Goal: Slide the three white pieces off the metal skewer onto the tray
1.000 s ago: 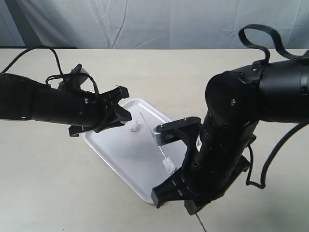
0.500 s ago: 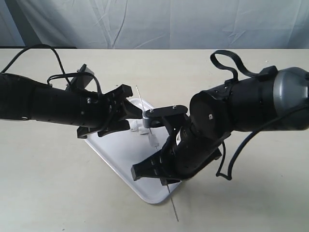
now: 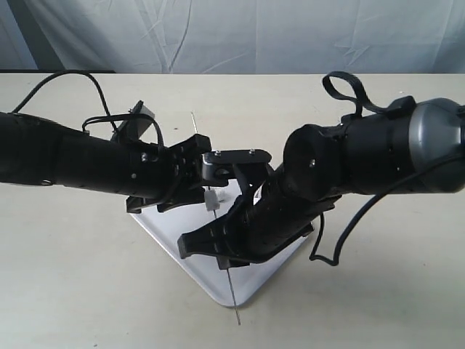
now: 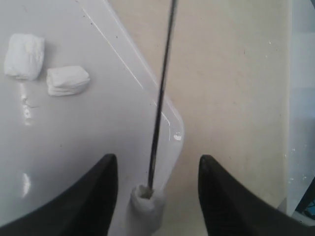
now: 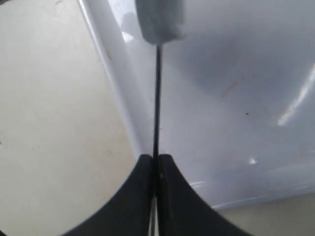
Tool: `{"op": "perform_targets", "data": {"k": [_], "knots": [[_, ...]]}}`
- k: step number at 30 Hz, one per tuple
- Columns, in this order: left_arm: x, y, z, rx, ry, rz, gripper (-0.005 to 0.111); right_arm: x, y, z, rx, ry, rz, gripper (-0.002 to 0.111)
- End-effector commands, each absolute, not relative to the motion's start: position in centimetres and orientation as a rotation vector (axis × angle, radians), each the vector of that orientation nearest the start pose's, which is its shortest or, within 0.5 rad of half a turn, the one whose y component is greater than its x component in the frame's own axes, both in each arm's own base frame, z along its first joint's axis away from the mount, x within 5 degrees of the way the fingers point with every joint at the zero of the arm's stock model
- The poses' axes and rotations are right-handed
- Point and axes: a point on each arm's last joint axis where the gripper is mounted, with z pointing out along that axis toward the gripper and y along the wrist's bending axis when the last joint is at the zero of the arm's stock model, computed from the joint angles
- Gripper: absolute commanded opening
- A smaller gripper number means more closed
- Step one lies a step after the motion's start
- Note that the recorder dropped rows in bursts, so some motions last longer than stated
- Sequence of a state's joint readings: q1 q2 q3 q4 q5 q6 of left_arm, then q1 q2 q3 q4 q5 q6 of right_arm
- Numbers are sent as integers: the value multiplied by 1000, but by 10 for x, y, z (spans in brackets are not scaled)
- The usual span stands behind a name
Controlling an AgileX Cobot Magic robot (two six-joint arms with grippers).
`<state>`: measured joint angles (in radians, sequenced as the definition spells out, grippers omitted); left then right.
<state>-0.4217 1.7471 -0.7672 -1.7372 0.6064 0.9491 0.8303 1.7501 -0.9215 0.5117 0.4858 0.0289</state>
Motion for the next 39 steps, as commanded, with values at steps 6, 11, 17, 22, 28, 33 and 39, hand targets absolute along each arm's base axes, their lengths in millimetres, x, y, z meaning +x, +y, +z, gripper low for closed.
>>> {"op": "perform_targets", "data": {"k": [6,11,17,22,28,33,39], "knots": [[266,-179,160,-180,2561,-1280,48,208,260,172,-596,2813,663,-1],[265,-180,161,-174,2560,-1295,35,210,260,172,-611,2790,646,-1],[265,-180,161,-159,2564,-1299,29,214,260,173,-606,2742,637,-1],[263,-181,161,-142,2567,-1311,41,216,259,172,-634,2727,596,-1],[262,-181,160,-102,2579,-1299,42,218,258,172,-620,2716,573,-1],[261,-180,159,-79,2594,-1287,42,218,256,172,-658,2712,546,-1],[255,-184,162,-41,2611,-1373,42,217,251,169,-788,2704,445,-1]]}}
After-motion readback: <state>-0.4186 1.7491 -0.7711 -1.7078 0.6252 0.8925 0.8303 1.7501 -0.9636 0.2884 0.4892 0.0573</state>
